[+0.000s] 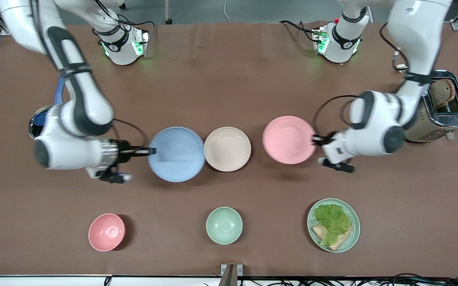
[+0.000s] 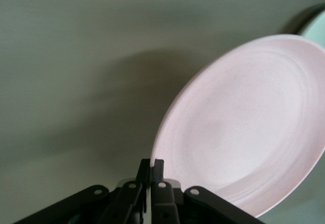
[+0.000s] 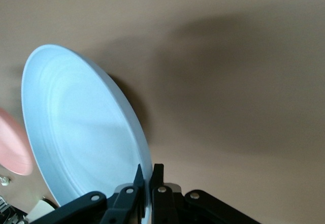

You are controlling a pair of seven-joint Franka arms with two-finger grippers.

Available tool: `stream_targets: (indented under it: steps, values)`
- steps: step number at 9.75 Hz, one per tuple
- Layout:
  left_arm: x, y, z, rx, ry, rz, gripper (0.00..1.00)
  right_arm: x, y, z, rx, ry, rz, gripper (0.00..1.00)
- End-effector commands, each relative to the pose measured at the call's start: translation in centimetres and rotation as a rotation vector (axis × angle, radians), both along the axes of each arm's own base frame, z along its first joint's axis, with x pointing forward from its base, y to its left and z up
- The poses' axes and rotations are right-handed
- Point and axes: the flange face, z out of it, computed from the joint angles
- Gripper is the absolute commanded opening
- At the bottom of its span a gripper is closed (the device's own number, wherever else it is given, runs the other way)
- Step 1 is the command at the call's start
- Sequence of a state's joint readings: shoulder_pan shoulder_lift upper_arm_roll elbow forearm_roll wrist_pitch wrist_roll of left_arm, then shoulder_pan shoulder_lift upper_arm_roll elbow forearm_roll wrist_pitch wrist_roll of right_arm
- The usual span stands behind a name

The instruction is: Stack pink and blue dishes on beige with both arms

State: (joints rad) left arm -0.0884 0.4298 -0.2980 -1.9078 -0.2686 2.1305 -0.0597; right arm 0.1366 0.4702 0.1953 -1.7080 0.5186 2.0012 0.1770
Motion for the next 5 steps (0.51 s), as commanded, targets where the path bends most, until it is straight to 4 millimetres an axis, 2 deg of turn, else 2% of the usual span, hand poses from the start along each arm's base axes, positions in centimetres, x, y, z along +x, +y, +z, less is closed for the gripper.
stream_targets:
  steps: [1,2,3,4,5]
  values:
    - [-2.6,-7.1,-4.7,0.083,0.002,0.102,0.01,-2.8,4.4,-2.4,-0.030,-0.031,-0.009,0.02]
    - [-3.5,-9.3,-5.7,0.106,-0.008,0.126,0.01,-3.3,4.4,-3.4,-0.040,-0.031,-0.015,0.02]
    - [-3.4,-11.5,-6.2,0.107,-0.014,0.163,0.01,-3.5,4.6,-3.5,-0.039,-0.028,-0.010,0.02]
    - [-3.2,-14.3,-5.8,0.117,-0.030,0.199,0.01,-4.0,5.9,-3.4,-0.028,-0.035,0.003,0.02]
    - [-3.4,-15.4,-6.1,0.152,-0.055,0.213,0.01,-4.4,6.1,-4.2,-0.031,-0.040,-0.001,0.02]
